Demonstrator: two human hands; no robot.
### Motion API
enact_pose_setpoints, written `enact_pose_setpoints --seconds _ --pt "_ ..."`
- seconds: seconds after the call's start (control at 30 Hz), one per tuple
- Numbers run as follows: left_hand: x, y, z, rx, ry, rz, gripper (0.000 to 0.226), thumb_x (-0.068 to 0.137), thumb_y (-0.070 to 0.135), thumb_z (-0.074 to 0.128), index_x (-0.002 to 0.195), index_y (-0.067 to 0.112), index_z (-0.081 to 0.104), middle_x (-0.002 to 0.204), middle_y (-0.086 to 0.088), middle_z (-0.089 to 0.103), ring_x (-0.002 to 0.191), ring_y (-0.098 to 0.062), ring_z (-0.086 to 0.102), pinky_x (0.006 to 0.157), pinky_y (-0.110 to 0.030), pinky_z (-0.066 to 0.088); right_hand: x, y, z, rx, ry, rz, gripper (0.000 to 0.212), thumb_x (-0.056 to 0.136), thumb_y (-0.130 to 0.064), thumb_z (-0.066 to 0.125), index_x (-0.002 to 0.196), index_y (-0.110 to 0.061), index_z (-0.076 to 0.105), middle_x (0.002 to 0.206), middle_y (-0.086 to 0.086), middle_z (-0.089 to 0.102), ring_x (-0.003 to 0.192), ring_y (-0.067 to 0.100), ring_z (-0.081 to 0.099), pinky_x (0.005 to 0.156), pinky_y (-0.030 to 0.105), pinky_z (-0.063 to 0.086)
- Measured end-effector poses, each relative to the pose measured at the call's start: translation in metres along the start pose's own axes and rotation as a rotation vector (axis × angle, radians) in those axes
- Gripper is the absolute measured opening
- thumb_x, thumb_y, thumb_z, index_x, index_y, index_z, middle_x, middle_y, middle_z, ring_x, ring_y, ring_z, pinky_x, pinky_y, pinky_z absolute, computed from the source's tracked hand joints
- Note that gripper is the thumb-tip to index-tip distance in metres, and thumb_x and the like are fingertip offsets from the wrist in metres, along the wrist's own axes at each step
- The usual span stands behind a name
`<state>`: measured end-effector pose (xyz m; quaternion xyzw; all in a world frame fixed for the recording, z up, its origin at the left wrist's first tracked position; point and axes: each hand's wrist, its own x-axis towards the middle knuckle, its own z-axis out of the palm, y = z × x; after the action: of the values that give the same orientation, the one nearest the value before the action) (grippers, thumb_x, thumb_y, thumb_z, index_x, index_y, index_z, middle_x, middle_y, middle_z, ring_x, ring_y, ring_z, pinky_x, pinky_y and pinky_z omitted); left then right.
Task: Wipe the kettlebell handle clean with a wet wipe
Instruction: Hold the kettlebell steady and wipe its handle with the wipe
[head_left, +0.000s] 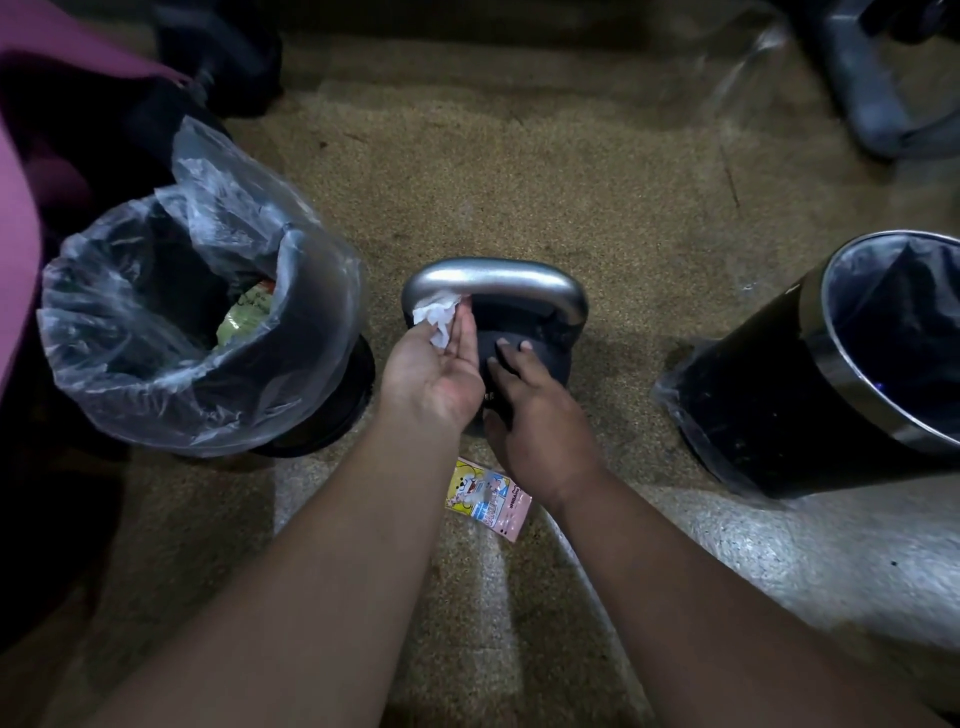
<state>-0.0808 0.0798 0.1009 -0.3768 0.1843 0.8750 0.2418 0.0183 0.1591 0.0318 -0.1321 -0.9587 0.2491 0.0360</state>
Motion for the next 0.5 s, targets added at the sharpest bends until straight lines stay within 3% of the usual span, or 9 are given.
enact_pose_setpoints --seconds 0.1,0.27,0.33,0.43,0.5 --pt "-0.0005 -0.0026 0.0031 -0.006 0.006 -0.010 0.021 0.102 0.007 0.048 0.092 -0.007 0.060 0.076 -0.016 0.068 0.113 -0.024 0.064 0.081 -0.027 0.056 0.0001 0.0000 -0.0003 -0.002 0.001 0.004 0.058 0.087 -0.027 0.058 0.143 -0.017 0.046 0.156 -0.003 0.030 0.146 0.016 0.022 0.115 0.022 0.017" --pt "0.0015 -0.0016 -0.0018 0.029 -0.013 0.014 0.021 0.103 0.007 0.045 0.105 -0.009 0.059 0.087 -0.019 0.067 0.112 -0.026 0.065 0.077 -0.027 0.057 0.0005 0.0004 -0.0007 -0.005 0.002 -0.010 0.057 0.087 -0.026 0.058 0.142 -0.015 0.047 0.156 -0.003 0.030 0.147 0.016 0.020 0.113 0.019 0.013" --pt "0.0048 -0.0001 -0.0024 0.039 -0.002 0.024 0.023 0.103 0.007 0.045 0.111 -0.009 0.059 0.085 -0.019 0.069 0.111 -0.025 0.066 0.079 -0.026 0.057 0.0006 0.0005 -0.0002 0.002 0.002 -0.007 0.058 0.086 -0.025 0.059 0.142 -0.014 0.047 0.156 -0.002 0.030 0.146 0.016 0.020 0.114 0.021 0.014" --pt "-0.0011 -0.0019 -0.0018 0.046 -0.025 0.004 0.020 0.102 0.007 0.048 0.098 -0.008 0.061 0.072 -0.018 0.071 0.101 -0.022 0.067 0.080 -0.027 0.057 0.0000 0.0001 0.0006 -0.004 0.016 -0.003 0.058 0.086 -0.026 0.061 0.141 -0.014 0.048 0.154 0.000 0.033 0.145 0.018 0.024 0.113 0.022 0.016" --pt "-0.0025 -0.0030 -0.0034 0.063 -0.032 0.010 0.020 0.101 0.007 0.049 0.096 -0.009 0.061 0.073 -0.018 0.071 0.101 -0.023 0.067 0.083 -0.028 0.057 0.0001 0.0005 0.0013 0.014 0.027 -0.005 0.058 0.085 -0.025 0.063 0.140 -0.012 0.050 0.154 0.001 0.035 0.145 0.019 0.026 0.113 0.022 0.017"
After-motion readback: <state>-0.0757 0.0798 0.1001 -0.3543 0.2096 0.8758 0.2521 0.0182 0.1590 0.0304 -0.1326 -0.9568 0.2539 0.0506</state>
